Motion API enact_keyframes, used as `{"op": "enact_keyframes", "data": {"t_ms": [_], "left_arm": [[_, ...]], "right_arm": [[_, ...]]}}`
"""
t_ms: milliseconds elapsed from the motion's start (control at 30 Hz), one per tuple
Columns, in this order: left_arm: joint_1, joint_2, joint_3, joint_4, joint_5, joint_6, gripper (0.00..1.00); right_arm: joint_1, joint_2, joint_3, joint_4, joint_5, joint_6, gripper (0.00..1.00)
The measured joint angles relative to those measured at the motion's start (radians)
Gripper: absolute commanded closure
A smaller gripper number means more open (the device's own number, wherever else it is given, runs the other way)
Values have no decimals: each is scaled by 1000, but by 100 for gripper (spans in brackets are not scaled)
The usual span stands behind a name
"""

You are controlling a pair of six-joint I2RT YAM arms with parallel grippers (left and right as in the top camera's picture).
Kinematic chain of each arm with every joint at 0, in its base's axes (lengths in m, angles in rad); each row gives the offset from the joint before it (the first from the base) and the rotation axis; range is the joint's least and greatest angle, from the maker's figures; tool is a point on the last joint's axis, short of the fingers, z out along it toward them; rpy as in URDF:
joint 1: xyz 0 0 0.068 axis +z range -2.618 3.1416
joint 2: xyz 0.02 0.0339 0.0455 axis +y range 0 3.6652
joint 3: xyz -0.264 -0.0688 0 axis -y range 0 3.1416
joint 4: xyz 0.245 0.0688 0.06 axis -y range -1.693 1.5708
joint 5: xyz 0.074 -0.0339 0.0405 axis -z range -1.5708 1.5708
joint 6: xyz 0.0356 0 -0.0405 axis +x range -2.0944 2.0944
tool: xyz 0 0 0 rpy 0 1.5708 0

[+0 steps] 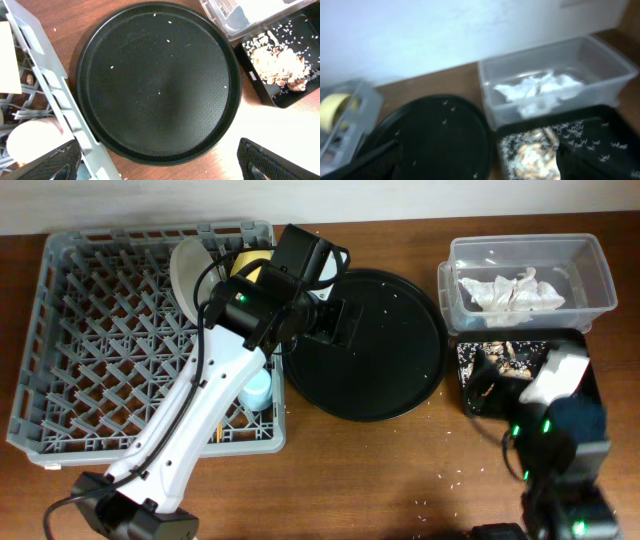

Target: Sort waste into correct bins and load items into the dishwasher rack

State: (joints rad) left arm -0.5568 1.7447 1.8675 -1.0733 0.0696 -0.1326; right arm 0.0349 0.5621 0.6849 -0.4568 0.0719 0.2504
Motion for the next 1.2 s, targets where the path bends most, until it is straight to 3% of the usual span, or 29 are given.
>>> {"op": "enact_keyframes", "data": {"t_ms": [200,400,633,1200], "left_arm": [[0,0,0,0,0,0,1],[0,0,0,0,0,0,1],[0,0,0,0,0,0,1],[0,0,0,0,0,0,1]], "right_arm": [[0,-310,-353,177,-71,-26,2],[0,-443,-554,332,-77,-49,2],[61,-546,-646,360,37,-52,2],[65,-547,-666,383,40,-53,2]]}}
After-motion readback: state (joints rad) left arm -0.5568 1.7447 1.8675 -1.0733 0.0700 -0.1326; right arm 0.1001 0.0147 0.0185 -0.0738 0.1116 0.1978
